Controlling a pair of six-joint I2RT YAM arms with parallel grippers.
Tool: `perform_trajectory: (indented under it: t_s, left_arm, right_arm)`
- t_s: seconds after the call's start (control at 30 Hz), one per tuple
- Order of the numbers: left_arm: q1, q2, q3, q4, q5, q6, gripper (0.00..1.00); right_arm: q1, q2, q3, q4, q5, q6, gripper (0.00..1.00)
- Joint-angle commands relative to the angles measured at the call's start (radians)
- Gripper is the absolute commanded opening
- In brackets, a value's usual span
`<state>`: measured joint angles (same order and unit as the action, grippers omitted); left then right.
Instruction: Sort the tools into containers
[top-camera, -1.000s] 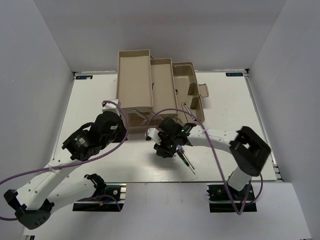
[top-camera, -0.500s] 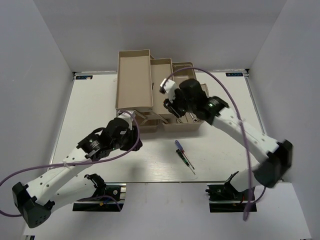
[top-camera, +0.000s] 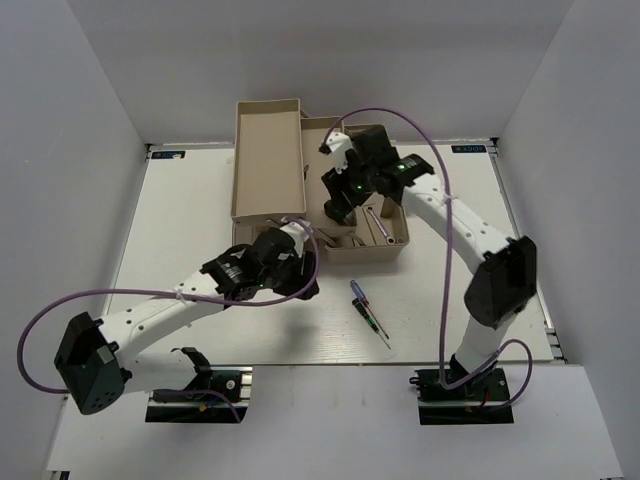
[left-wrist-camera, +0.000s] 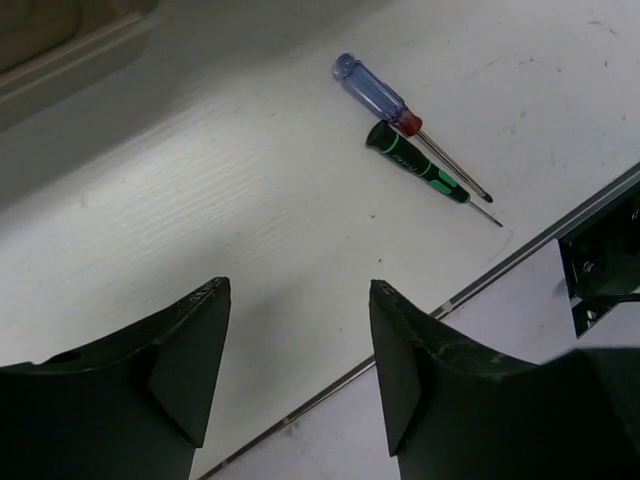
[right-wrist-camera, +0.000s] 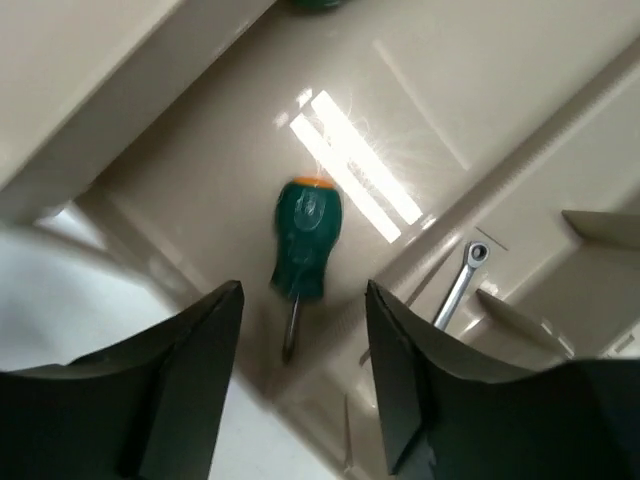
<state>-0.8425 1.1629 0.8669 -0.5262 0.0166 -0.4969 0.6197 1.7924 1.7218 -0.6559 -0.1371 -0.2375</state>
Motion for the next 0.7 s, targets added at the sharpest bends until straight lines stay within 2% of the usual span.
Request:
perform_trajectory:
  t_s: [0.0,0.07,0.1,0.13,0.17,0.2,0.23,0.27,0.3,0.33,0.37,0.4,0.43,0.47,0.5,0.53,0.67]
  left_arm:
    - [-0.030,0.052,0.034,0.086,0.034,0.012,0.68]
    - [-0.041,0.087,0.034,0.111,0.048,0.024,0.66]
    - [-0.050,0.109,0.044,0.124,0.060,0.024,0.53]
    - [-0.050,0.154,0.059,0.124,0.060,0.037,0.43]
    - [-0.062,0.179,0.069,0.133,0.072,0.037,0.32]
    - [-0.063,0.202,0.078,0.134,0.072,0.037,0.20]
    - [-0.063,0.224,0.095,0.134,0.083,0.046,0.04]
    - [-0.073,0.259,0.095,0.146,0.083,0.046,0.02]
    - [-0.073,0.276,0.107,0.146,0.083,0.046,0.02]
    - [-0.073,0.290,0.122,0.146,0.083,0.046,0.10]
    - [-0.084,0.300,0.123,0.146,0.083,0.046,0.19]
    - [-0.084,0.313,0.132,0.146,0.083,0.046,0.31]
    - [-0.084,0.313,0.132,0.146,0.083,0.046,0.50]
    - [-0.084,0.313,0.141,0.146,0.071,0.046,0.56]
    - [-0.084,0.313,0.141,0.122,0.060,0.046,0.61]
    - [-0.084,0.313,0.150,0.121,0.048,0.046,0.66]
    - [-0.084,0.262,0.141,0.086,0.023,0.046,0.67]
  right_arm:
    - [-0.047,-0.196,-0.088,-0.021,-0.099,0.000,0.58]
    - [-0.079,-0.298,-0.194,-0.021,-0.139,-0.020,0.46]
    - [-0.087,-0.408,-0.320,-0.022,-0.148,-0.032,0.36]
    - [-0.100,-0.444,-0.367,-0.030,-0.182,-0.049,0.16]
    - [-0.100,-0.477,-0.413,-0.049,-0.196,-0.071,0.07]
    - [-0.098,-0.587,-0.460,-0.051,-0.205,-0.124,0.00]
    - [-0.110,-0.623,-0.625,-0.045,-0.214,-0.141,0.00]
    - [-0.097,-0.652,-0.677,-0.036,-0.216,-0.158,0.00]
    - [-0.095,-0.735,-0.771,-0.018,-0.202,-0.192,0.00]
    - [-0.086,-0.760,-0.844,-0.011,-0.200,-0.195,0.00]
    - [-0.084,-0.769,-0.870,-0.008,-0.193,-0.188,0.00]
    - [-0.081,-0.749,-0.916,0.007,-0.187,-0.186,0.07]
    - [-0.069,-0.739,-0.930,0.013,-0.174,-0.183,0.14]
    - [-0.064,-0.728,-0.964,0.038,-0.168,-0.165,0.20]
    - [-0.055,-0.693,-0.972,0.053,-0.165,-0.163,0.33]
    - [-0.042,-0.677,-0.987,0.088,-0.156,-0.142,0.38]
    - [-0.003,-0.582,-0.993,0.216,-0.141,-0.066,0.44]
